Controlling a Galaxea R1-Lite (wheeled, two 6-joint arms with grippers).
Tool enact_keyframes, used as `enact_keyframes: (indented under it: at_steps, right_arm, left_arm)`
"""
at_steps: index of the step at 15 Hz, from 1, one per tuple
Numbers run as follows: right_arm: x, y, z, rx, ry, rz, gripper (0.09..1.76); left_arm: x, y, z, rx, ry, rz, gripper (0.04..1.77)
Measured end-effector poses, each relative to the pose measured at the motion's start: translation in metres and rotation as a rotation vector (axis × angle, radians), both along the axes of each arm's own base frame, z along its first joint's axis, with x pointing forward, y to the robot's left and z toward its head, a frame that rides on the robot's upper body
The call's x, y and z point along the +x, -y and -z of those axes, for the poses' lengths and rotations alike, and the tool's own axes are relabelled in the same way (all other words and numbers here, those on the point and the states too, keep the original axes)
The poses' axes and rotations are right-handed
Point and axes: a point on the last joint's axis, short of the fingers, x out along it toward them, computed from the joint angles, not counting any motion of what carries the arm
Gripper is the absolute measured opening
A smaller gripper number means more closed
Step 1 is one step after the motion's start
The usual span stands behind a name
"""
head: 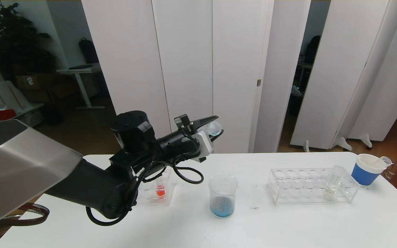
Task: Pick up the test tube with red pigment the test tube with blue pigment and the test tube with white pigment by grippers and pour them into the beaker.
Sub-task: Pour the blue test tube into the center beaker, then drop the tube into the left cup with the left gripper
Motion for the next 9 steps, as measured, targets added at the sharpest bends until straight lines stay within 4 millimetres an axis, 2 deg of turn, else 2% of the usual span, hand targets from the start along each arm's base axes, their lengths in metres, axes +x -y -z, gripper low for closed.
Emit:
enact_keyframes:
  at_steps: [3, 5, 7, 9]
  right_arm:
    - [0.000, 0.000, 0.000, 0.000, 0.000, 0.000, 1.75]
    - [0.000, 0.000, 0.000, 0.000, 0.000, 0.001, 1.75]
    - [0.000, 0.000, 0.000, -0.001, 0.000, 0.000, 1.75]
    - [0.000, 0.000, 0.000, 0.000, 0.000, 0.000, 1.75]
  left_arm:
    - [-0.008, -0.010, -0.007, -0.041, -0.187, -0.010, 0.59]
    - [-0.014, -0.015, -0.015, -0.107, -0.353, -0.100, 0.59]
    - [-0.023, -0.020, -0.027, -0.164, -0.467, -0.213, 0.59]
    - [-0.031, -0.023, -0.043, -0.296, -0.562, -0.247, 0.59]
